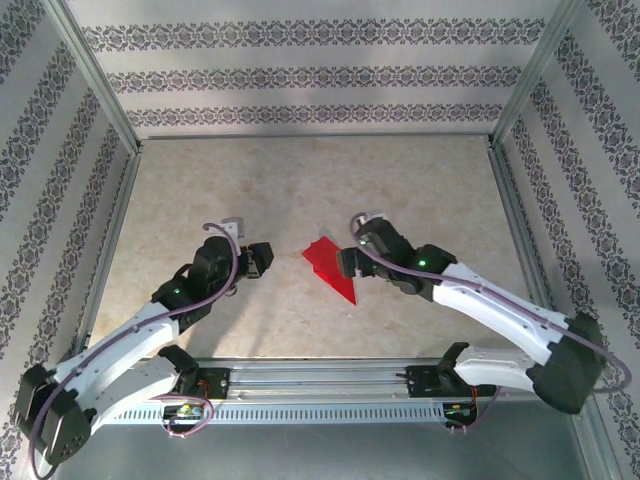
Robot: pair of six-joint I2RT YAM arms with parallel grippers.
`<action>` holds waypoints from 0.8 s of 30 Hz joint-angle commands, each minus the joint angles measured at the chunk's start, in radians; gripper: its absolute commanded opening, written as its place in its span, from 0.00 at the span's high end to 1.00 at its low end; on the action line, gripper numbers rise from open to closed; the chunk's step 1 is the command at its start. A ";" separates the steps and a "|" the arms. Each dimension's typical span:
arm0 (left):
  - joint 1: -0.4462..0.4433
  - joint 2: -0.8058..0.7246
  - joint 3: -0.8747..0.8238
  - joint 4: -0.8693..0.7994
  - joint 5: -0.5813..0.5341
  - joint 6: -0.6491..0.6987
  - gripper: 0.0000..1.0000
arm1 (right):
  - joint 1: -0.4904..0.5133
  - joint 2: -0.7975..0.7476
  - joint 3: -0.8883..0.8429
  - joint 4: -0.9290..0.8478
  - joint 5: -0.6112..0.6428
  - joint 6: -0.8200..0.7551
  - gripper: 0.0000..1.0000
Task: Fold a paper plane with a square sheet of paper (fold left side to right side)
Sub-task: Turn over the paper at the center of the table, then fold the wing for the fifth time at the center of the table.
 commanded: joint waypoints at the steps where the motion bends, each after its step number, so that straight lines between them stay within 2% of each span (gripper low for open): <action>1: -0.010 0.074 -0.001 0.137 0.094 -0.123 0.48 | -0.094 -0.089 -0.103 0.149 -0.174 0.082 0.02; 9: -0.018 0.302 -0.033 0.385 0.216 -0.278 0.50 | -0.353 -0.286 -0.344 0.309 -0.423 0.219 0.02; 15: -0.034 0.457 -0.021 0.492 0.239 -0.345 0.50 | -0.545 -0.368 -0.496 0.422 -0.595 0.340 0.02; 19: -0.040 0.564 -0.012 0.576 0.252 -0.392 0.50 | -0.600 -0.383 -0.527 0.430 -0.636 0.351 0.02; 24: -0.044 0.696 0.007 0.708 0.284 -0.442 0.51 | -0.608 -0.379 -0.532 0.430 -0.645 0.344 0.02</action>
